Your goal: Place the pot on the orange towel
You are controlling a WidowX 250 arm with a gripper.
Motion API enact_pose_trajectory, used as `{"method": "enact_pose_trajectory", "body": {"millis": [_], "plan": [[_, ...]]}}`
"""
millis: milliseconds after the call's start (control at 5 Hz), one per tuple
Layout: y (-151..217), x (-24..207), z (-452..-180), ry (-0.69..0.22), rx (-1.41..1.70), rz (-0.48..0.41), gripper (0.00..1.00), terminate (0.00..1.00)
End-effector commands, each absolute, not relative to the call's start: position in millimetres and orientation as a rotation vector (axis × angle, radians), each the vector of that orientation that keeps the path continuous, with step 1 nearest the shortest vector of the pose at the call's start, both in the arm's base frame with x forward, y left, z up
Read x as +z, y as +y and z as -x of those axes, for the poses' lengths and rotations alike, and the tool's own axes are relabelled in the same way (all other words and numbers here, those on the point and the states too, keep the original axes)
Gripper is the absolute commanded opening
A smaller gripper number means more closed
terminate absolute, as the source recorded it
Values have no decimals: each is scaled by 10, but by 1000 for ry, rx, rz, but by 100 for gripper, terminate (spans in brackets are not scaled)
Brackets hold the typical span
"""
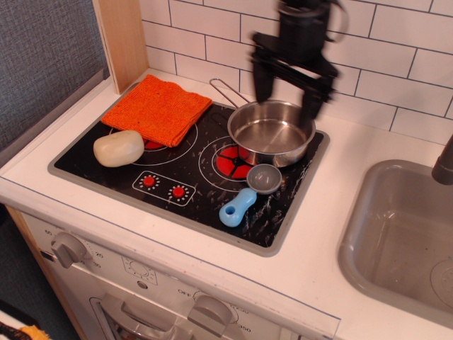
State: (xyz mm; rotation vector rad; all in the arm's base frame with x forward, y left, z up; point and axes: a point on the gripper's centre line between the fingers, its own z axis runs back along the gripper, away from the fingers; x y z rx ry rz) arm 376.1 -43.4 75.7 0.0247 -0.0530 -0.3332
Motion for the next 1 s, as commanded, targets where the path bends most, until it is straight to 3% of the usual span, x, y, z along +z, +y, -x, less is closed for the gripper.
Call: {"method": "enact_pose_trajectory", "body": {"millis": [0,200,400,800], "plan": [[-672,470,-3852,3,-238,-10,100,0],[-665,251,-3765,39,-192,-63,100,0],[-653,164,-3734,16,-182,-80,0,0],[-630,228,-3752,-26,-198,-59,0,0]]}}
